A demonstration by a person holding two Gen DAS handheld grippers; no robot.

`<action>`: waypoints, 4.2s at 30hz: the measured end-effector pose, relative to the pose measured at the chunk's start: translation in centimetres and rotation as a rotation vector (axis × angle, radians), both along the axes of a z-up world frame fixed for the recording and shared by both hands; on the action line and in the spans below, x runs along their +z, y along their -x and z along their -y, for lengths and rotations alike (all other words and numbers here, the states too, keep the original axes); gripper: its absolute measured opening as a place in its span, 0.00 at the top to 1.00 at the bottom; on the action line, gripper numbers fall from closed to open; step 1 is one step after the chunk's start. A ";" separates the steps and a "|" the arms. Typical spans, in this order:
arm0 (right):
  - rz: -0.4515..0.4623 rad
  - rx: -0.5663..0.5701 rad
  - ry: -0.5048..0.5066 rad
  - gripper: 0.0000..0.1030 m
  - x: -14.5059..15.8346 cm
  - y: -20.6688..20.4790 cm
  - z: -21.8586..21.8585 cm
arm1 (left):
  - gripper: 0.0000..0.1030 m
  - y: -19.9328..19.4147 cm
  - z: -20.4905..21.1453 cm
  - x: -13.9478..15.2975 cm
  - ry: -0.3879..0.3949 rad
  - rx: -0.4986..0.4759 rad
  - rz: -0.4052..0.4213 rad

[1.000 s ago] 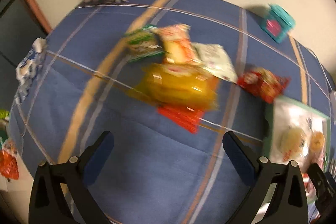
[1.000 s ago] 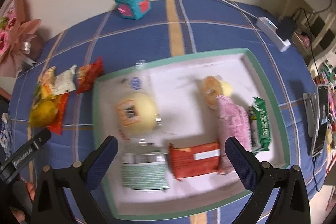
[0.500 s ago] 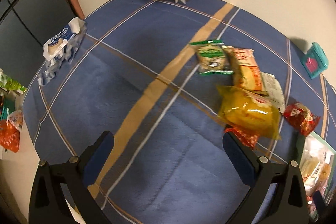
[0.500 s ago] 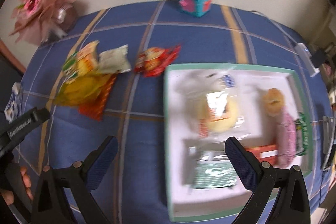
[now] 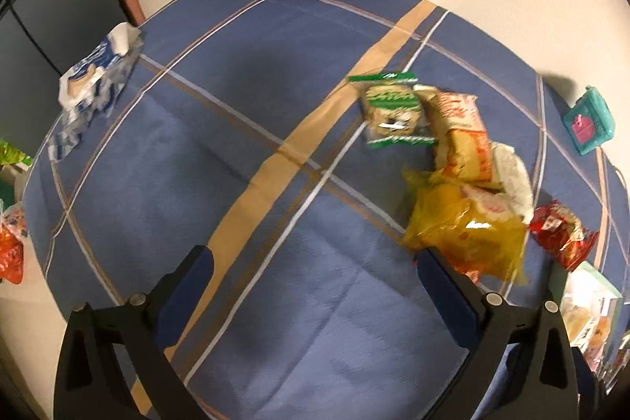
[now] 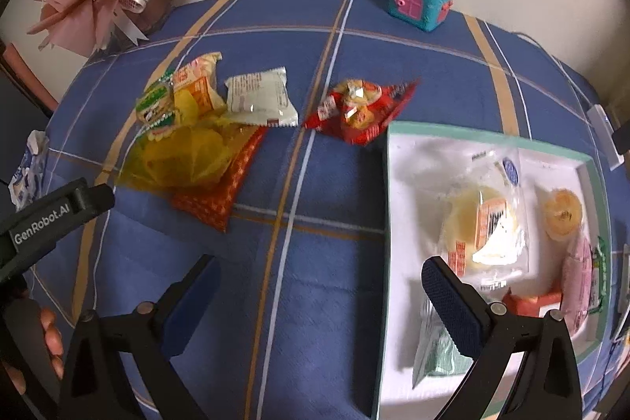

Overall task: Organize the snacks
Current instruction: 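Lower the left tool to the yellow bread pack while the right tool approaches the red Good Luck pack, then grasp the yellow bread pack with the left tool while the right tool grasps the red Good Luck pack, then carry the yellow bread pack and red Good Luck pack over the tray and open both tools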

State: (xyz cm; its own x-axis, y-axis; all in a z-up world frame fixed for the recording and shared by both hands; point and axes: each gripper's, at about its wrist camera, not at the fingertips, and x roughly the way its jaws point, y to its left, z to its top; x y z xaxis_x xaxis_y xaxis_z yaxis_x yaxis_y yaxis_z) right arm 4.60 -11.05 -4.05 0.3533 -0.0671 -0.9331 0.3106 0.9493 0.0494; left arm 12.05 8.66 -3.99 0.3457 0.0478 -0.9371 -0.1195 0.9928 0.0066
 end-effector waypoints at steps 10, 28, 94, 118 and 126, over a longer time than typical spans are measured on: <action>-0.008 -0.051 0.008 0.00 0.7 -2.3 2.4 | 0.00 -2.2 1.9 1.0 0.027 -0.037 0.049; 0.066 -0.082 -0.027 0.00 1.4 -5.1 6.5 | 0.00 -3.9 6.6 0.8 0.063 -0.227 0.048; 0.122 -0.082 -0.187 0.45 0.9 -5.4 8.6 | 0.21 -3.2 7.8 -0.3 0.275 -0.197 -0.034; 0.176 -0.383 -0.116 0.45 6.5 5.7 19.5 | 0.21 3.3 16.1 3.4 0.198 -0.432 0.025; 0.203 -0.532 -0.160 0.45 7.0 9.5 25.8 | 0.21 6.0 21.1 4.5 0.167 -0.536 0.040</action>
